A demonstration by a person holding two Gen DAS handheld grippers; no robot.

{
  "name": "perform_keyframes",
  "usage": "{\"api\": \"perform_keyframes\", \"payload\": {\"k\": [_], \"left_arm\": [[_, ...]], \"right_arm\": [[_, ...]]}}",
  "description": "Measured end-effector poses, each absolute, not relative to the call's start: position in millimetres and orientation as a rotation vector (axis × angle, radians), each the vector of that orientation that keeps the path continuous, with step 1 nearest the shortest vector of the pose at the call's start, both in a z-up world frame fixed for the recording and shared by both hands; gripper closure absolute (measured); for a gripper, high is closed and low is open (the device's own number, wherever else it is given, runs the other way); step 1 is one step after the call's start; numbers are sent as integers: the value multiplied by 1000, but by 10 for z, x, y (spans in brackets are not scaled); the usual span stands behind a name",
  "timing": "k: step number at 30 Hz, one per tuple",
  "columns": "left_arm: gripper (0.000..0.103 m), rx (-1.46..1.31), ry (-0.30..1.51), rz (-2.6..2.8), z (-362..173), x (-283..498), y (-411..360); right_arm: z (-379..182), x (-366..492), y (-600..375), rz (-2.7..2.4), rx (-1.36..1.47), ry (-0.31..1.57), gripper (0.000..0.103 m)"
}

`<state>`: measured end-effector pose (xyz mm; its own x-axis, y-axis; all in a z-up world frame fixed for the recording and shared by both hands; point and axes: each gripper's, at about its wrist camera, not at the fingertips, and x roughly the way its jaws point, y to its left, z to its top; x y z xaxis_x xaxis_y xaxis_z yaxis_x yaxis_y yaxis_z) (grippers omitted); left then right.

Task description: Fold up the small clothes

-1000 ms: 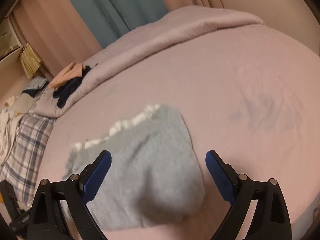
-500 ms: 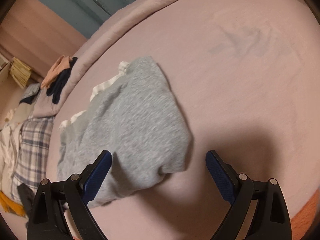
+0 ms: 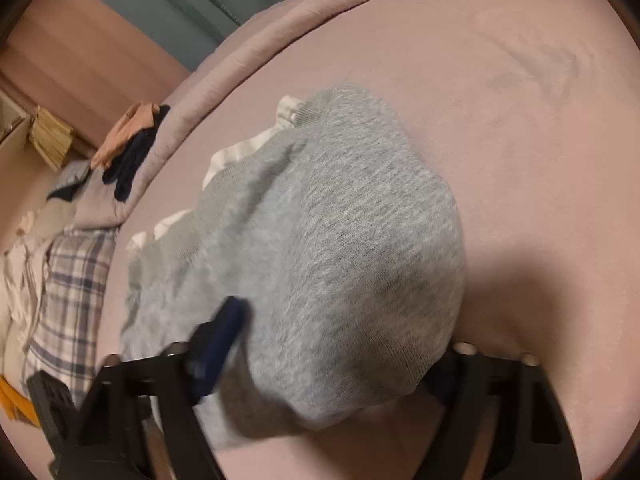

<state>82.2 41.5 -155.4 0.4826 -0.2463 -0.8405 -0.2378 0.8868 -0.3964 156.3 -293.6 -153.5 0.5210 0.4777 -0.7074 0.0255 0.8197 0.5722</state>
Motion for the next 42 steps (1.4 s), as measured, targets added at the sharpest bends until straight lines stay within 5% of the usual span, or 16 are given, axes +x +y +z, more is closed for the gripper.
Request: {"api": "perform_keyframes", "payload": {"k": [4, 7, 29, 42], "left_arm": [[56, -483, 1077, -7, -1519, 816, 360], [60, -478, 1075, -10, -1484, 802, 334], [60, -433, 1171, -257, -1503, 747, -473], [37, -450, 1022, -92, -1054, 588, 126]], "right_arm": [[-1584, 1629, -2941, 310, 612, 1007, 64], [-1525, 1590, -2890, 282, 558, 1025, 70], [-821, 1062, -3325, 25, 301, 842, 73], [-557, 1080, -2811, 42, 27, 754, 73]]}}
